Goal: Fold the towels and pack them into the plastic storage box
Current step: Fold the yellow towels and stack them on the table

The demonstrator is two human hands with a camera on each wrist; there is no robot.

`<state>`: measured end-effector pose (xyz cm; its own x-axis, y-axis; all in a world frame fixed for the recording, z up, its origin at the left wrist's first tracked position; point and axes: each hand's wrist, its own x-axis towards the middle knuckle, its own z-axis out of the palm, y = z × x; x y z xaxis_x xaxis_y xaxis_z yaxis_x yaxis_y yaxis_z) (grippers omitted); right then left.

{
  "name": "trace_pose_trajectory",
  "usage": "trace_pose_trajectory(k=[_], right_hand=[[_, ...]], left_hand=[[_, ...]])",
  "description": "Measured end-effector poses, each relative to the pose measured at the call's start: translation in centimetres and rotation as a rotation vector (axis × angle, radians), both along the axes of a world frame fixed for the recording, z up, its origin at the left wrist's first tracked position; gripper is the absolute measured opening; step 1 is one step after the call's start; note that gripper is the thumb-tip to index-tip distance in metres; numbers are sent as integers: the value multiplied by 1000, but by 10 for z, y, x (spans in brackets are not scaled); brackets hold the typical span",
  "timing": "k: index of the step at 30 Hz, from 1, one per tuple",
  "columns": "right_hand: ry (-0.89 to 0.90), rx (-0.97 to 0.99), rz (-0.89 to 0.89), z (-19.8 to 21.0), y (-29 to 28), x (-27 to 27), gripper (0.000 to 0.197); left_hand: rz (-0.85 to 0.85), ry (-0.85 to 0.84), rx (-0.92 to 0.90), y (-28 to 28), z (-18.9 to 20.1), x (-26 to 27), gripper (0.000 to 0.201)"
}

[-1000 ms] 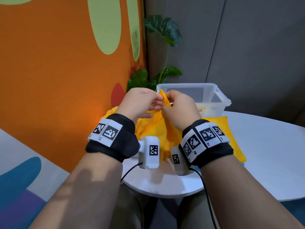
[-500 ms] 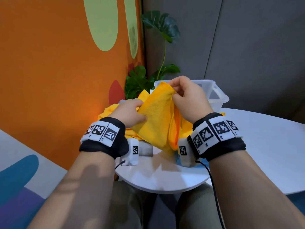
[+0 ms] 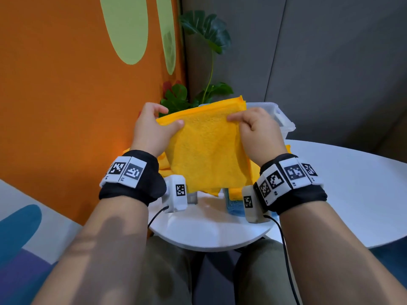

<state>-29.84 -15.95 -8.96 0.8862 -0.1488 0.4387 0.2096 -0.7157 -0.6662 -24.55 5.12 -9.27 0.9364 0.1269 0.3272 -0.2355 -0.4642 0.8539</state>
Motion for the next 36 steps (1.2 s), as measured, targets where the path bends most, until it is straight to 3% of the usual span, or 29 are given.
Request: trace_pose_trajectory(k=[2,5,9,13,17,22,29,36], right_hand=[[52,-41,43,-2,-2,-2,33],[100,-65,38,-6,-7,-4,49],[56,185,-81,-7,-15,-5,54],[73,96,-139,-9,-22,-4,29],[74,189,-70,-10,-21,-4,14],[28,243,-24,-14,-16,-5,11],[136,342,48,-19,-13,-1,30],[162,133,-85,-22,-4,2,27]], left_hand=[[-9,-7,-69,-4,2,-1,42],[-32,-1,-163,-8,7,-6,46],[-34,-8,-185,-9,5,-5,37],[-55,-29,-180,-10,4,0,30],[-37,-76,-168,-15,-2,5,26],[-19,-60,-190,-17,-5,9,22],[17,-46,-176,-15,-8,13,21],[-25,391,-75,-24,-24,14,41]])
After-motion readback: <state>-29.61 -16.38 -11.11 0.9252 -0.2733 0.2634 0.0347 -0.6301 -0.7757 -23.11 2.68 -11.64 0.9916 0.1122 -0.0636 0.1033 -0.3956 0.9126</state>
